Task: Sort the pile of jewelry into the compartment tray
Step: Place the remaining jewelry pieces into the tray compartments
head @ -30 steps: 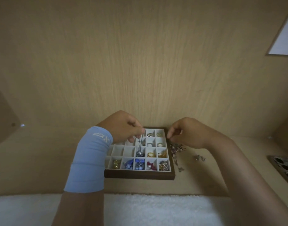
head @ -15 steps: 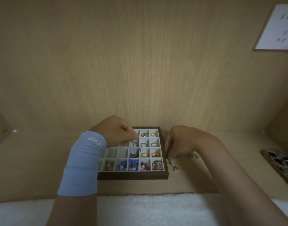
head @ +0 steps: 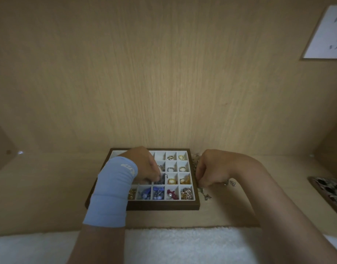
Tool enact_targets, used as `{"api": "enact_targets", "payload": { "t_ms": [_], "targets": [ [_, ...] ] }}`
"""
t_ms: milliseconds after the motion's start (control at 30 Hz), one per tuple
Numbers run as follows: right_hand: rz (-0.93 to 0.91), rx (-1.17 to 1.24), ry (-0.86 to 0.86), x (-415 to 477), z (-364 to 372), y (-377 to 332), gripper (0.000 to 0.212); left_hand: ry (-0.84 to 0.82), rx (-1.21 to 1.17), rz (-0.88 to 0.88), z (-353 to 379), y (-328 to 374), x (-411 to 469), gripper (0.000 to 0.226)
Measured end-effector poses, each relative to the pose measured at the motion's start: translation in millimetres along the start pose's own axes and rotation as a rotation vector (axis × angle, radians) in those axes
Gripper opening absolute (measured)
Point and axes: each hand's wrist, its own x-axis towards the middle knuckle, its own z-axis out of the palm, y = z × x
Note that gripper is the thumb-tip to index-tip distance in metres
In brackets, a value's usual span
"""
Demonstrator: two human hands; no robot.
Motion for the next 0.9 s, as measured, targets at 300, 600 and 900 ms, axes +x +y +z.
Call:
{"api": "enact_targets", "payload": {
  "t_ms": [300,600,900],
  "targets": [
    [0.015,-0.033,0.012,1,4,-7,0.013,0.124,0.043,0.041,19,15,14,0.023],
    [0.015,0.042,0.033,2,0,1,0.018,0.12,0.127,-0.064,17,8,17,0.018],
    [-0.077,0.268,0.072,-1,-9,8,0.014,0.155,0.122,0.022,7,22,7,0.01]
  ]
}}
